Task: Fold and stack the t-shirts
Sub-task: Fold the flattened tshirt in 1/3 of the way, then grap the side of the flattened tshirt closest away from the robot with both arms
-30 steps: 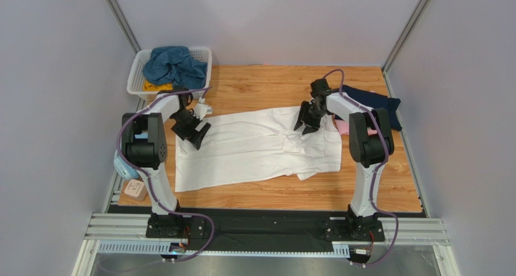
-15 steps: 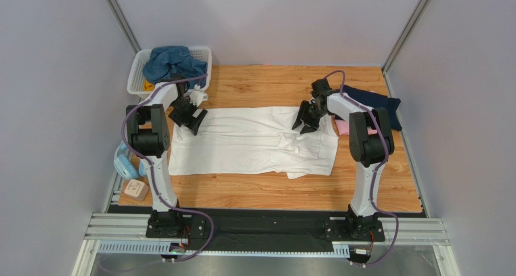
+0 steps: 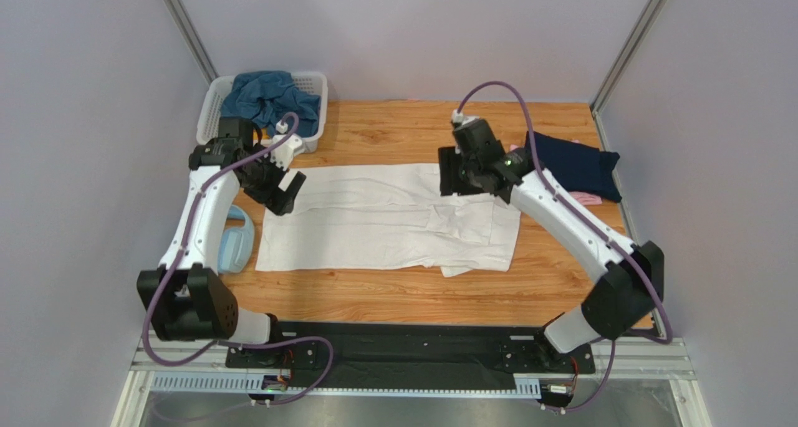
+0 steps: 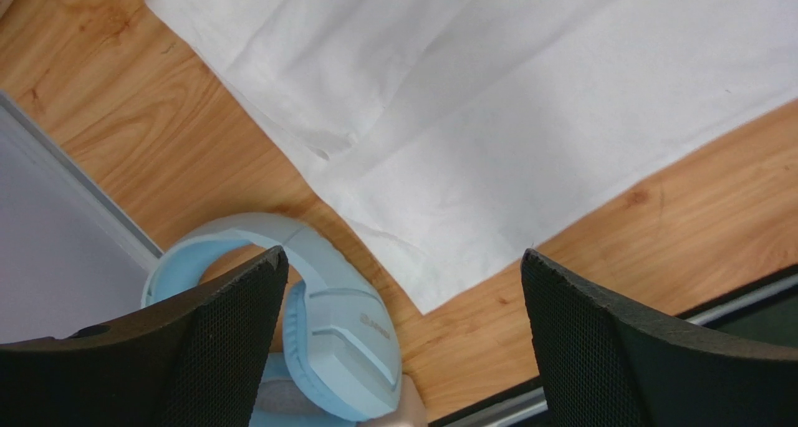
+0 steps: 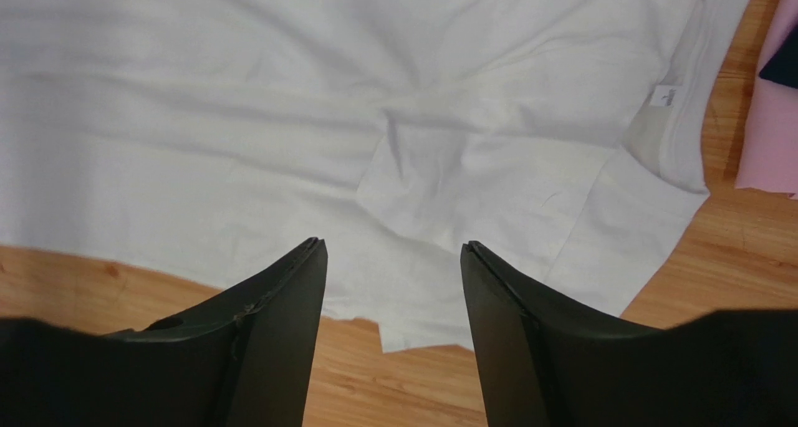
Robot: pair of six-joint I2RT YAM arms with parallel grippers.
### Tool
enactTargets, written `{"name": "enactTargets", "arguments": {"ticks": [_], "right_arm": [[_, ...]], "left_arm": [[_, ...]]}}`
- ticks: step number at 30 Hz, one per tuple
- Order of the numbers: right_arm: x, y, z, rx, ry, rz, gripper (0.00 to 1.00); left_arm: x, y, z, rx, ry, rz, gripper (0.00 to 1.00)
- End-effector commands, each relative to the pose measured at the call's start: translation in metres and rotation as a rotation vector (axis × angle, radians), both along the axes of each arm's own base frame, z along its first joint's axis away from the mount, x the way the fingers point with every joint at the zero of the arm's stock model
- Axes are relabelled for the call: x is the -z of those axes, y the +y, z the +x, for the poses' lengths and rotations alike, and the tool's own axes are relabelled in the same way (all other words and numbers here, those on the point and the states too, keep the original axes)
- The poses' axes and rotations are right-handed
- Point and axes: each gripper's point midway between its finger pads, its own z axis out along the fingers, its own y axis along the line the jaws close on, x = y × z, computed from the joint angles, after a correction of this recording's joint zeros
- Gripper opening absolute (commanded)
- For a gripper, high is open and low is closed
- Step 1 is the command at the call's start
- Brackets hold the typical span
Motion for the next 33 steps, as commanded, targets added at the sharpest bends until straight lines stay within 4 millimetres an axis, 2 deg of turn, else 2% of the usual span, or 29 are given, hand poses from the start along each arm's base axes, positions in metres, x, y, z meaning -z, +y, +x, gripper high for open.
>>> {"name": "enactTargets", "arguments": {"ticks": [1,2,4,5,8,11,16,22,27,33], "right_arm": [[0.043,-0.016,-0.077,-0.100,0.040,-0.328,0.58],[0.050,-0.015,-0.088,-0.113,0.057,-0.341,0.56],[0.064,-0.011,-0.110,-0.131,0.089,-0.357,0.54],[0.077,-0.015,-0.122,-0.139,0.121,-0.379,0.54],[0.089,-0.015,-0.138,-0.152,0.134,-0.415,0.54],[0.095,-0.019,-0.140,-0.153,0.139,-0.452,0.54],[0.102,-0.019,-0.138,-0.173,0.149,-0.498,0.53],[0.120,-0.007,-0.153,-0.245,0.181,-0.482,0.53],[0.130,0.006,-0.159,-0.276,0.186,-0.472,0.52],[0.141,0.010,-0.167,-0.289,0.188,-0.456,0.51]], "left_arm": [[0.020,-0.023,-0.060,0.081,0.125,-0.075,1.00],[0.035,-0.024,-0.078,0.086,0.174,-0.073,1.00],[0.051,-0.025,-0.092,0.094,0.209,-0.069,1.00],[0.065,-0.024,-0.107,0.091,0.253,-0.066,1.00],[0.086,-0.025,-0.125,0.083,0.301,-0.071,1.00],[0.099,-0.025,-0.135,0.066,0.348,-0.074,1.00],[0.113,-0.019,-0.134,0.053,0.361,-0.040,1.00],[0.126,-0.011,-0.134,0.022,0.337,-0.002,1.00],[0.131,-0.004,-0.118,-0.037,0.287,-0.008,1.00],[0.132,0.008,-0.099,-0.107,0.215,0.014,1.00]]}}
